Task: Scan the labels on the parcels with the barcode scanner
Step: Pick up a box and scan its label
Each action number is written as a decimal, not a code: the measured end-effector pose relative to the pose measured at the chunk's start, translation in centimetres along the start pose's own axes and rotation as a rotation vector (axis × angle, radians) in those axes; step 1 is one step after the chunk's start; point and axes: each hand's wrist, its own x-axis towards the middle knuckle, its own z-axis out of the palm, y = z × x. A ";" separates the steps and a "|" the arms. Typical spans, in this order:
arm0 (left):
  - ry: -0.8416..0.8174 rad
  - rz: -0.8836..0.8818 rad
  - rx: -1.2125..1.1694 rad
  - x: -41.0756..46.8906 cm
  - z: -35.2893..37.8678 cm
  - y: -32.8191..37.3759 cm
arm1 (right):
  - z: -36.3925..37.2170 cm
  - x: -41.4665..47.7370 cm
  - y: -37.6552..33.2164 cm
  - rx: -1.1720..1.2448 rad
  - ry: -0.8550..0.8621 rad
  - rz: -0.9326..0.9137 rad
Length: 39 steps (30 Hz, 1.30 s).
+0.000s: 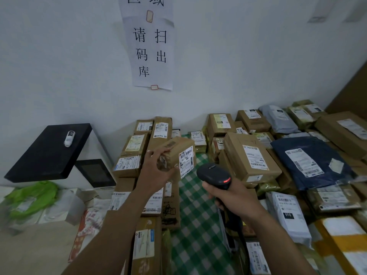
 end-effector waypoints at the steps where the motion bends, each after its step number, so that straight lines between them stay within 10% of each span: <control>1: 0.003 0.000 0.002 0.0 0.1 -0.1 | 0.0 0.1 0.0 0.004 -0.003 0.007; 23: 0.003 -0.347 -0.404 -2.2 7.1 -0.9 | -0.7 6.6 2.4 0.132 0.113 0.048; 39: 0.148 -0.407 0.041 20.9 10.0 -5.3 | -3.0 25.1 -0.3 0.183 0.127 0.110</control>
